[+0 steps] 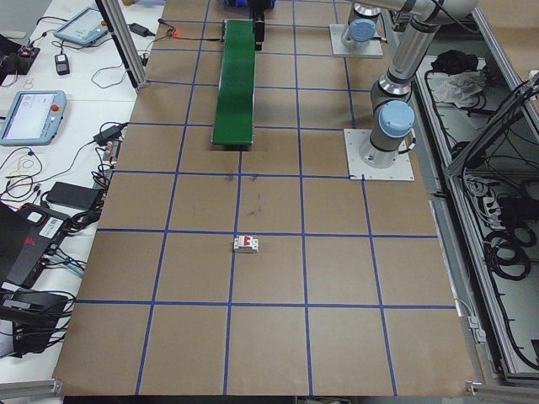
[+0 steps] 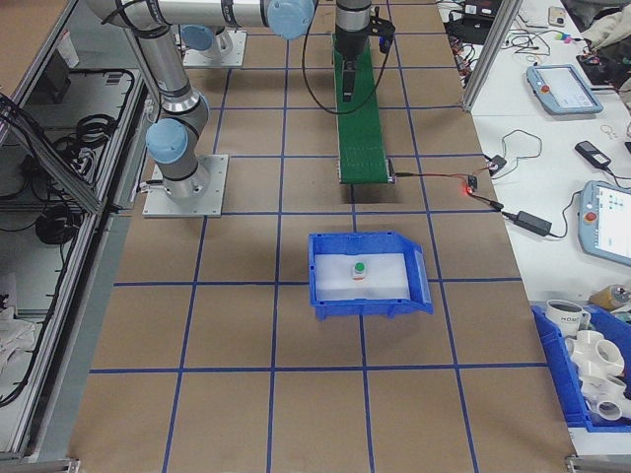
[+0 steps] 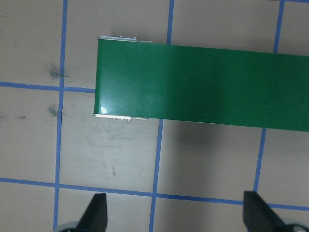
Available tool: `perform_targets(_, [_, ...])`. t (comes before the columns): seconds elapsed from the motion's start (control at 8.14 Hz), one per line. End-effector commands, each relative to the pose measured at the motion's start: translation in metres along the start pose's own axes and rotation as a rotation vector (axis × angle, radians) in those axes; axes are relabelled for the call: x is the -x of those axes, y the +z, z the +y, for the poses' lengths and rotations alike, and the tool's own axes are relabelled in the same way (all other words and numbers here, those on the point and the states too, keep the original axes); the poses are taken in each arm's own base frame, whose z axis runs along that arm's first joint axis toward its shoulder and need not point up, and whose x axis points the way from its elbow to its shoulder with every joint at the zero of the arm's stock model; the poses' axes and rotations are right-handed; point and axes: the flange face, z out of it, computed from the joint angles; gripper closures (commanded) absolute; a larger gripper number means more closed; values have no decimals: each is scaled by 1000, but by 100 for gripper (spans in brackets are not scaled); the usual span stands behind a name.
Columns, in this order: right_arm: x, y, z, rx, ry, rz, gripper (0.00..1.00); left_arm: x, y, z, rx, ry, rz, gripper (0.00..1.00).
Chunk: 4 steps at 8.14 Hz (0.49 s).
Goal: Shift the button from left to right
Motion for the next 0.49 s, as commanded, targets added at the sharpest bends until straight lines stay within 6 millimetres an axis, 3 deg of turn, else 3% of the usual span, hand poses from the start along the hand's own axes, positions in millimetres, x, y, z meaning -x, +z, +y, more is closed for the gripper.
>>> perform_targets(0.0, [93,-8,24,-26,-74,-45,0,0,0,0,0,0,0,0])
perform_targets(0.37, [100,-8,22,-50,-90,-97,0,0,0,0,0,0,0,0])
